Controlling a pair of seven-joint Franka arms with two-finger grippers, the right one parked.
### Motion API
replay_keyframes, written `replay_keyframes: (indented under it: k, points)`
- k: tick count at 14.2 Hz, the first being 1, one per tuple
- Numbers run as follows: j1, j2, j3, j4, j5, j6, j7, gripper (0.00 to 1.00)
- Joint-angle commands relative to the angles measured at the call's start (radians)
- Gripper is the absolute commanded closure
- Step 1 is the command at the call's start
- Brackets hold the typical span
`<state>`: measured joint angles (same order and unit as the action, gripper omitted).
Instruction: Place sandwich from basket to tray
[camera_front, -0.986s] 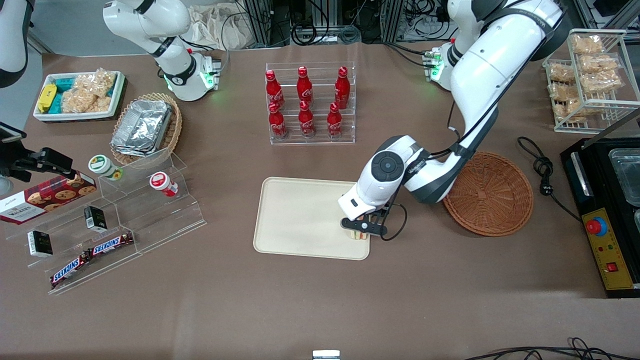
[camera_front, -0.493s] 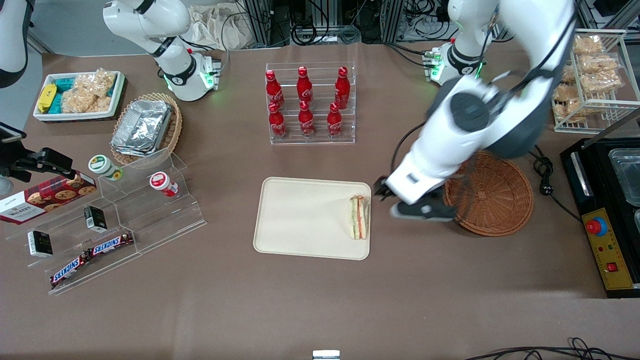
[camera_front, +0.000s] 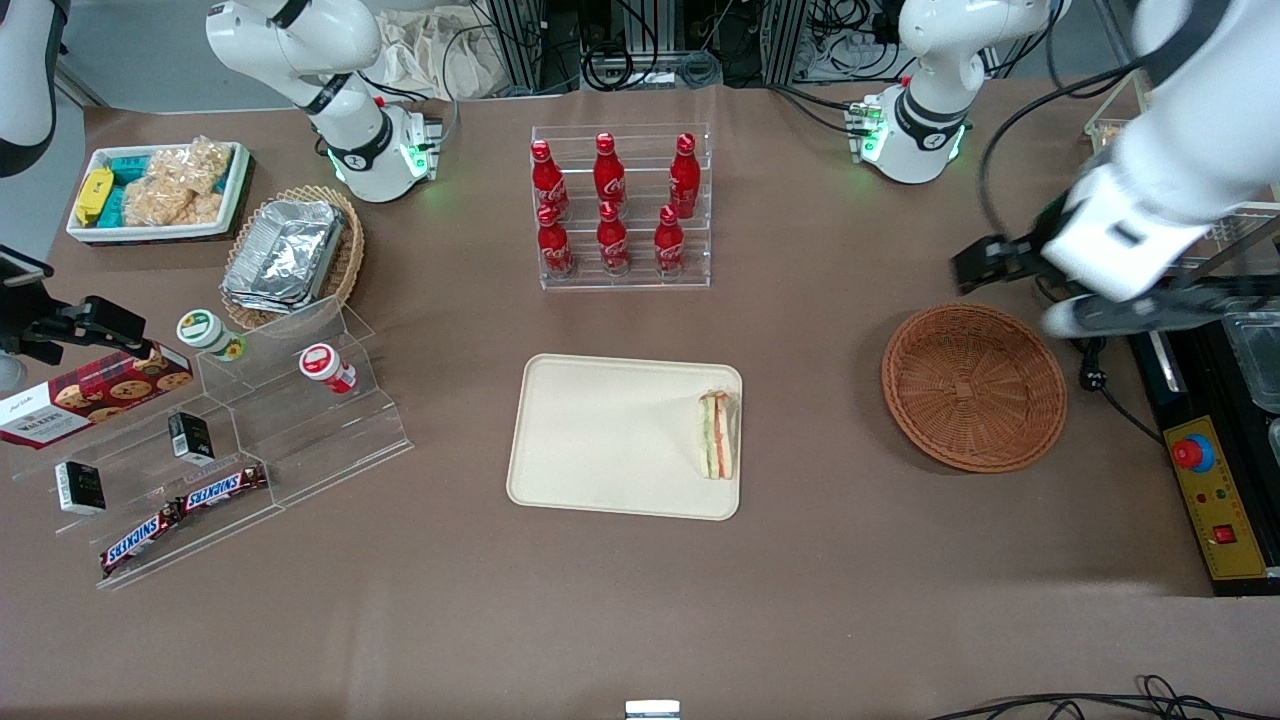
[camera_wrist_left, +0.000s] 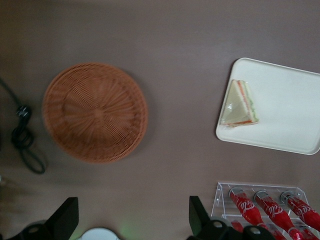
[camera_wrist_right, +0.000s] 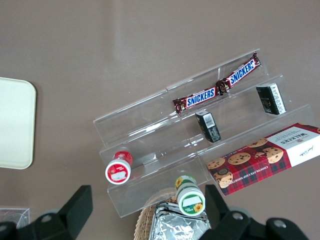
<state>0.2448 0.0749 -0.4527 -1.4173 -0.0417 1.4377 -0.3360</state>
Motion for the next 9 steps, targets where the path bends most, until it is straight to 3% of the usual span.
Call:
replay_keyframes:
  k: [1,4,9]
  points:
    - [-0.148,-0.131,0.278,-0.060,-0.067,-0.046,0.096,0.01]
    - [-0.217,-0.248,0.388,-0.141,-0.069,-0.066,0.169,0.01]
    - [-0.219,-0.184,0.367,-0.060,-0.066,-0.066,0.169,0.01]
